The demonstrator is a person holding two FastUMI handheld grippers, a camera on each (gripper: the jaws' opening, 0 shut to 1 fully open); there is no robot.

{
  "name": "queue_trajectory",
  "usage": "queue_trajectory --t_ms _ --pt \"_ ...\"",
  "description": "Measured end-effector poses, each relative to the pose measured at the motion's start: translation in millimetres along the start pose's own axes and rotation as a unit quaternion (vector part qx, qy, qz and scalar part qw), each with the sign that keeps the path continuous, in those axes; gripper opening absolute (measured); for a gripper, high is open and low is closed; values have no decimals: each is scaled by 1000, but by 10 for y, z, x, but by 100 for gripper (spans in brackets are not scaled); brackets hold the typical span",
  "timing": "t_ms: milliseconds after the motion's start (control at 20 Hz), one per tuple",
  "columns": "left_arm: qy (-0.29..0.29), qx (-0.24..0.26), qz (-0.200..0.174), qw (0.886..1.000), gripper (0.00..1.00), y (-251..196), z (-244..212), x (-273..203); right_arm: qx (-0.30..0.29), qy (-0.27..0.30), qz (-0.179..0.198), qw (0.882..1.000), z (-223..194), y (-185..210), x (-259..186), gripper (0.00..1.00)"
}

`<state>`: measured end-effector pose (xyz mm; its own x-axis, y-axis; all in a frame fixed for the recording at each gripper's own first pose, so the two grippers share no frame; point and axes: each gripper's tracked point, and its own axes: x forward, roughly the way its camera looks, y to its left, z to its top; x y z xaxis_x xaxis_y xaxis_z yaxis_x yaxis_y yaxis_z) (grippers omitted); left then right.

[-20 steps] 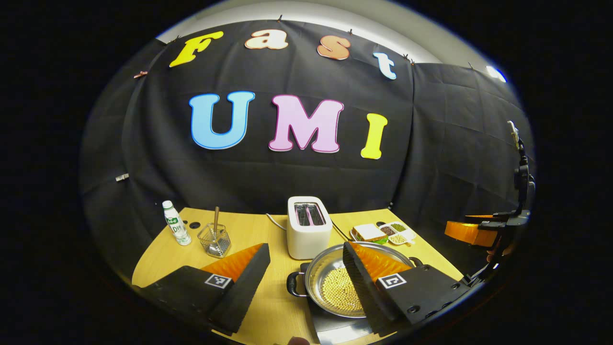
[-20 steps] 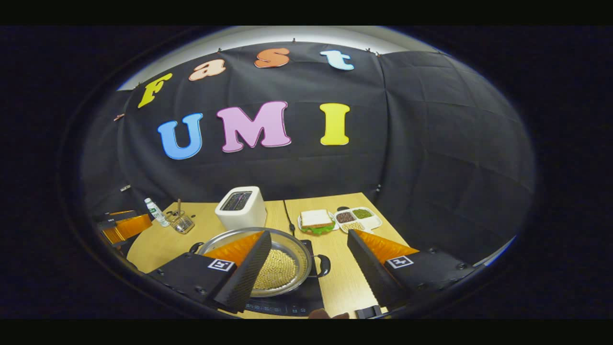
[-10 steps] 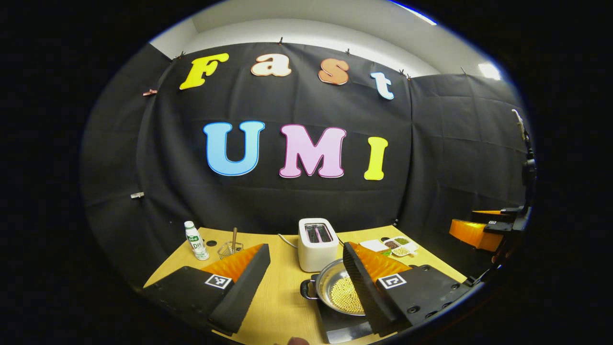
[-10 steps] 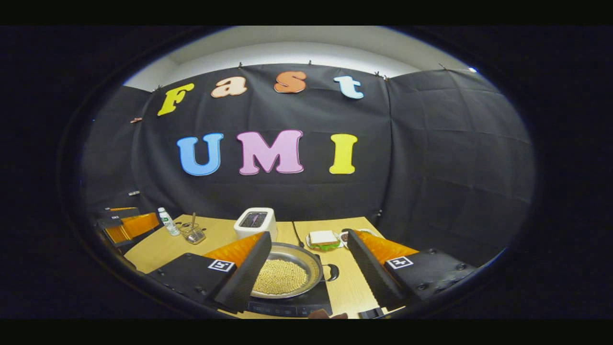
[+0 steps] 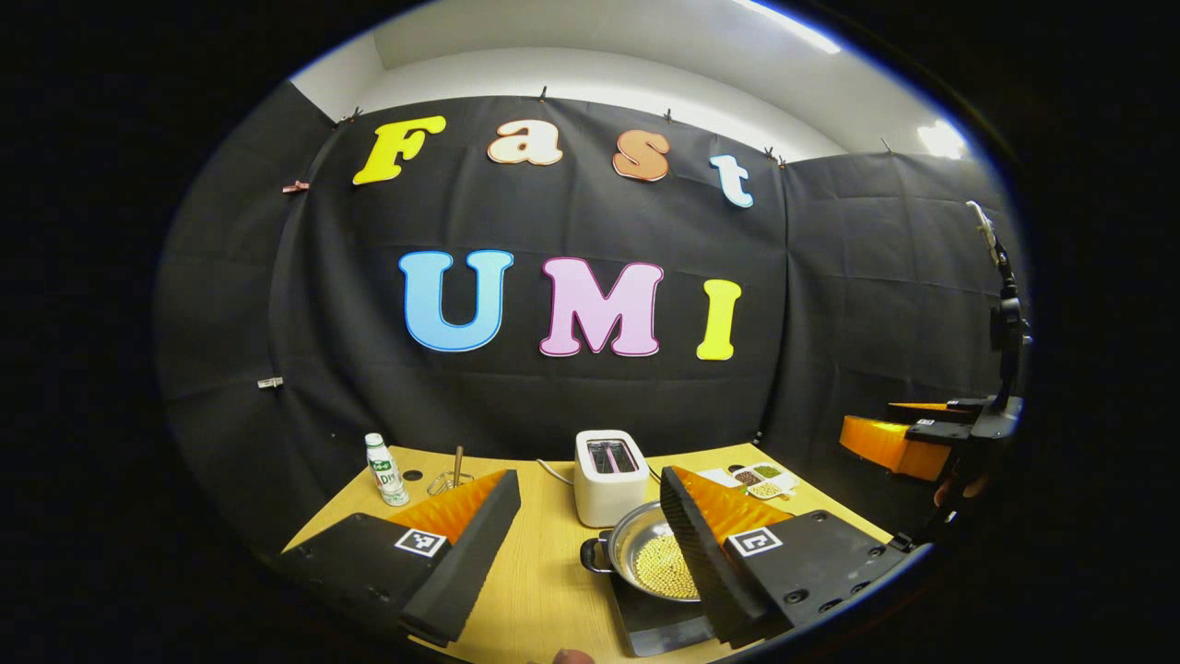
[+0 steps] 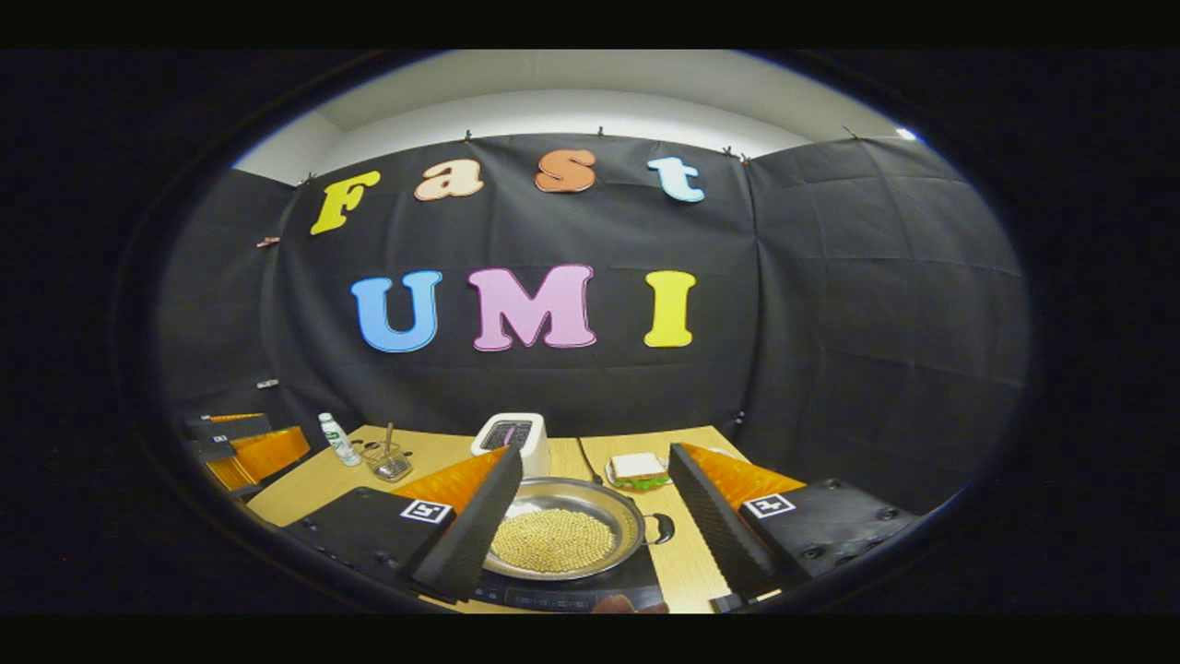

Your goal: First push the handle of the pot to place it horizontally, then grasp the pot with both hands and set it on the induction cooktop.

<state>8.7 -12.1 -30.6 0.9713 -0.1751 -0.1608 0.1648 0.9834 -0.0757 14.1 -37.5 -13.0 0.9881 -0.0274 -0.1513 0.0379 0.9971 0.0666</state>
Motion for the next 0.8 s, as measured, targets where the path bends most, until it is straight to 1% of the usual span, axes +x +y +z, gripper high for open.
queue_trajectory --t_ms 50,300,350,400,700,750,800 --pt "1 1 -1 1000 98 1 0 6 0 -1 1 1000 7 13 2 99" --pt "-3 16 -4 1000 95 31 54 32 -4 3 -1 1000 -32 11 0 99" --pt "-2 17 -5 1000 95 31 41 34 -4 3 -2 1000 -35 2 0 99" --pt "-2 16 -7 1000 98 28 38 35 -3 4 -4 1000 -38 -3 -3 99" --pt "10 8 -11 1000 98 16 -28 4 -1 8 -9 1000 -75 -70 -44 99" --pt "11 8 -12 1000 95 13 -38 -10 -1 8 -10 1000 -84 -73 -48 99" --pt "11 9 -11 1000 95 17 -30 -12 -1 9 -10 1000 -87 -75 -55 99"
